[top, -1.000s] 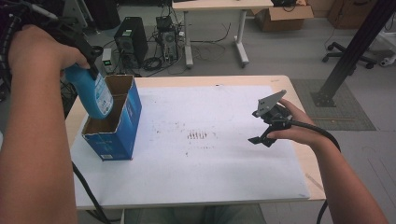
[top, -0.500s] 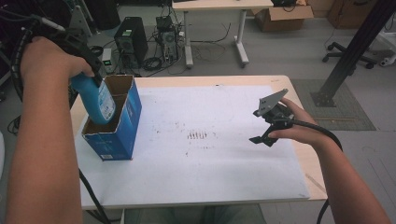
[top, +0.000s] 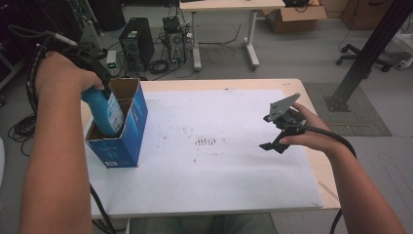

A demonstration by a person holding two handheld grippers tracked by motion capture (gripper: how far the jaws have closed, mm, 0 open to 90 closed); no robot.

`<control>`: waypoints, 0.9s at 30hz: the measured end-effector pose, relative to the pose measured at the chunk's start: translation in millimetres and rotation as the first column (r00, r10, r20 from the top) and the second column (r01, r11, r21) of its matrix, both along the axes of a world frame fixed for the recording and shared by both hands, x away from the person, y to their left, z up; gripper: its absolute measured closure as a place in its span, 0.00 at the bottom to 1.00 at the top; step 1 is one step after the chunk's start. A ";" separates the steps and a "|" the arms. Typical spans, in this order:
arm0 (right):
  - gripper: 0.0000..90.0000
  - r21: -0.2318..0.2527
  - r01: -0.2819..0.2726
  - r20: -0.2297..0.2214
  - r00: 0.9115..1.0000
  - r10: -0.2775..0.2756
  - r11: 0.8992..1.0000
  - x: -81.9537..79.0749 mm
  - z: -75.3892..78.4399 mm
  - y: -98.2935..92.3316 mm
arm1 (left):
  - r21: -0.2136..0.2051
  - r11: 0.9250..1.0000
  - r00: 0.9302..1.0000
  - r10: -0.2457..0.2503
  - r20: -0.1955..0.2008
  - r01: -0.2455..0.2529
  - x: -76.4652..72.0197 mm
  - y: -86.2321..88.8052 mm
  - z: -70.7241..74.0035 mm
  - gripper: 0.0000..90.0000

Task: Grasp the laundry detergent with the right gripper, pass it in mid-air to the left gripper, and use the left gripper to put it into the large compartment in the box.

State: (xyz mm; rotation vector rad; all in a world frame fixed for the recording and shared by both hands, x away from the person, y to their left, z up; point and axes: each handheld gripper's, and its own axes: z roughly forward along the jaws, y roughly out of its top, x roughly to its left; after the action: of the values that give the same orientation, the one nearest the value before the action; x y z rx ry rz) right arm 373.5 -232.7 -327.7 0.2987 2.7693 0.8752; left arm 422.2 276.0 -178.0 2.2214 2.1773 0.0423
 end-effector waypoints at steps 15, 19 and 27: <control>0.03 0.007 0.000 -0.002 1.000 0.000 1.000 -0.4 -1.9 3.0 | -0.013 1.000 1.000 0.004 -0.028 -0.004 1.2 0.8 -43.7 0.43; 0.03 0.008 0.005 0.000 1.000 -0.005 1.000 -1.0 -2.1 1.1 | -0.008 1.000 1.000 0.006 -0.030 -0.007 0.9 2.4 -54.9 0.43; 0.03 0.010 0.009 0.003 1.000 -0.009 1.000 -1.7 -1.1 -0.5 | -0.007 1.000 1.000 0.017 -0.024 -0.017 0.6 3.5 -73.2 0.43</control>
State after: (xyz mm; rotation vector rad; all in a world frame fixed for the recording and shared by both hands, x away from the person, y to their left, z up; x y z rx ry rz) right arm 371.9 -233.2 -328.8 0.3115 2.7589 0.8866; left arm 422.8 279.4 -251.1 2.2111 2.2047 0.0090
